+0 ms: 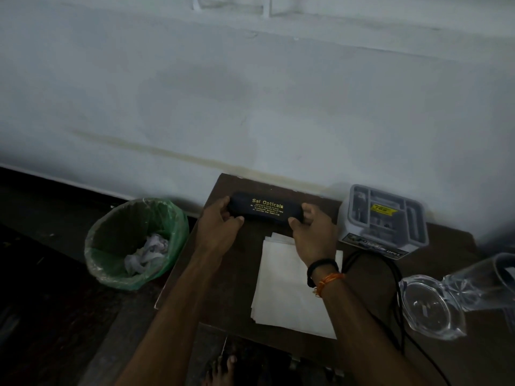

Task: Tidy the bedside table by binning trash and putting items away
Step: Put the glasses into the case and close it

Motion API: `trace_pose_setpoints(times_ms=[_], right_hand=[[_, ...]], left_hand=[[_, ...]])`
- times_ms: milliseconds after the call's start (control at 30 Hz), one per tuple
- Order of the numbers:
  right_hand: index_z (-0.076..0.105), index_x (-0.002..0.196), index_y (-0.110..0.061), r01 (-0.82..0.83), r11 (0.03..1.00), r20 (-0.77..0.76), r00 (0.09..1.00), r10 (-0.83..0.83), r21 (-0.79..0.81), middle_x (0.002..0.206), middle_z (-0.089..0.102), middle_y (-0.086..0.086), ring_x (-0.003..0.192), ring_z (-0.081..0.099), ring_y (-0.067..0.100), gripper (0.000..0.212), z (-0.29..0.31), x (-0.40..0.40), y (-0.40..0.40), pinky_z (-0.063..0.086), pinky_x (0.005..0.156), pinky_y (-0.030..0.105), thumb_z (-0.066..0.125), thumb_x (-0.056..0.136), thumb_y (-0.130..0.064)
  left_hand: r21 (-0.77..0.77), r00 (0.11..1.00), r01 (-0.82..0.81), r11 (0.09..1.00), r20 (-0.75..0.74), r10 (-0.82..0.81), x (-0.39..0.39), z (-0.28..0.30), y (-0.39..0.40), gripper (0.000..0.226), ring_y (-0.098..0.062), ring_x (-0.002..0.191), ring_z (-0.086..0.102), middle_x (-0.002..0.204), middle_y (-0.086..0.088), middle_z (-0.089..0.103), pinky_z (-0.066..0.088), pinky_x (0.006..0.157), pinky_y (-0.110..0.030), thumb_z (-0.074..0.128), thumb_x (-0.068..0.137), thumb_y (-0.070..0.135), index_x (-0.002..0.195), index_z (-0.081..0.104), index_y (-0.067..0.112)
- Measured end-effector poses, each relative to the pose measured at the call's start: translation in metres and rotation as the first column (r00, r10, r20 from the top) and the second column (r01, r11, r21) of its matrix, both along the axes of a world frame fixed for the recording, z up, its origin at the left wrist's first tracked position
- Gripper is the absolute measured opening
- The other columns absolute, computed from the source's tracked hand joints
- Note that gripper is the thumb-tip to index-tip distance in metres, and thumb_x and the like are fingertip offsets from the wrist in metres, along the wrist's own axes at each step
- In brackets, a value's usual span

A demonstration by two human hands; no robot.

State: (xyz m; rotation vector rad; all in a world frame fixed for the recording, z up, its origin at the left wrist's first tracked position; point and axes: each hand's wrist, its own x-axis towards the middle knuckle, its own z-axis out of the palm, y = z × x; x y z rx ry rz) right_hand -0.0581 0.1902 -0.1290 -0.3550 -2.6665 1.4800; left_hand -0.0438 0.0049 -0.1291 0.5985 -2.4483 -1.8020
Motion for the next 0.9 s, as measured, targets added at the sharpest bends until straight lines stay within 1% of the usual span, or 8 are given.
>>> trace_pose_setpoints(times_ms=[200,367,467,600,700,767,833,900], right_hand=[[0.051,0.14,-0.01,-0.049,0.997,0.038,0.998,0.051,-0.061,0.132,0.062,0.008,0.116,0.06,0.014,0.055,0.003,-0.003,-0.004,0.043,0.092,0.016,0.067,0.088,-0.005],[0.049,0.14,-0.01,-0.128,0.989,0.026,0.991,0.13,-0.074,0.138,0.057,0.007,0.122,0.056,0.013,0.056,0.001,-0.007,-0.01,0.041,0.096,0.014,0.063,0.088,0.002],[0.05,0.14,-0.009,-0.184,0.983,0.007,0.983,0.184,-0.023,0.137,0.058,0.006,0.125,0.055,0.015,0.054,0.002,-0.005,-0.009,0.04,0.097,0.015,0.061,0.088,0.003],[0.06,0.13,-0.011,-0.182,0.982,-0.081,0.979,0.186,0.055,0.128,0.063,0.003,0.117,0.06,0.015,0.043,0.009,-0.002,0.008,0.045,0.093,0.017,0.058,0.089,0.003],[0.069,0.115,-0.01,-0.159,0.982,-0.147,0.974,0.174,0.107,0.115,0.069,0.003,0.105,0.065,0.013,0.034,0.017,0.009,0.028,0.052,0.089,0.02,0.056,0.088,0.006],[0.072,0.107,-0.01,-0.132,0.975,-0.177,0.971,0.163,0.177,0.108,0.072,0.003,0.097,0.066,0.012,0.028,0.022,0.022,0.044,0.054,0.088,0.025,0.058,0.087,0.004],[0.074,0.101,-0.012,-0.123,0.961,-0.185,0.968,0.171,0.247,0.105,0.074,0.002,0.095,0.067,0.013,0.022,0.025,0.036,0.058,0.054,0.088,0.029,0.061,0.088,-0.001],[0.075,0.096,-0.016,-0.119,0.939,-0.166,0.97,0.18,0.323,0.102,0.075,-0.002,0.095,0.068,0.013,0.017,0.027,0.053,0.074,0.055,0.088,0.032,0.064,0.087,-0.006]], left_hand=[[0.099,0.998,-0.055,0.994,-0.008,0.056,-0.001,0.002,0.003,0.058,-0.025,0.119,0.059,0.131,-0.012,0.062,0.049,0.101,-0.036,0.073,0.082,0.004,0.137,0.054,0.006],[0.143,0.998,-0.067,0.987,-0.001,0.068,0.0,0.005,0.0,0.065,-0.022,0.131,0.049,0.145,-0.009,0.05,0.044,0.103,-0.031,0.072,0.085,0.006,0.144,0.044,0.007],[0.115,0.998,-0.06,0.992,0.001,0.06,0.0,0.005,-0.001,0.064,-0.02,0.131,0.047,0.144,-0.006,0.05,0.043,0.101,-0.029,0.072,0.085,0.007,0.143,0.045,0.009],[-0.098,0.998,-0.042,0.994,-0.052,0.037,0.003,0.007,-0.005,0.052,-0.018,0.115,0.06,0.128,-0.004,0.061,0.052,0.095,-0.034,0.074,0.082,0.02,0.13,0.056,0.016],[-0.194,0.998,-0.022,0.981,-0.068,0.009,0.008,0.013,0.002,0.039,-0.014,0.099,0.062,0.114,-0.004,0.065,0.052,0.087,-0.03,0.073,0.084,0.018,0.121,0.06,0.014],[-0.251,0.99,0.12,0.96,-0.038,-0.134,0.013,0.015,0.013,0.035,-0.015,0.1,0.062,0.111,-0.003,0.065,0.05,0.085,-0.026,0.072,0.086,0.018,0.118,0.062,0.012],[-0.32,0.96,0.27,0.908,0.024,-0.277,0.018,0.016,0.024,0.039,-0.017,0.106,0.061,0.117,-0.004,0.064,0.048,0.087,-0.025,0.072,0.086,0.021,0.122,0.06,0.011],[-0.363,0.938,0.344,0.866,0.082,-0.338,0.023,0.019,0.034,0.045,-0.02,0.111,0.059,0.124,-0.007,0.06,0.048,0.093,-0.029,0.073,0.086,0.024,0.127,0.058,0.011]])
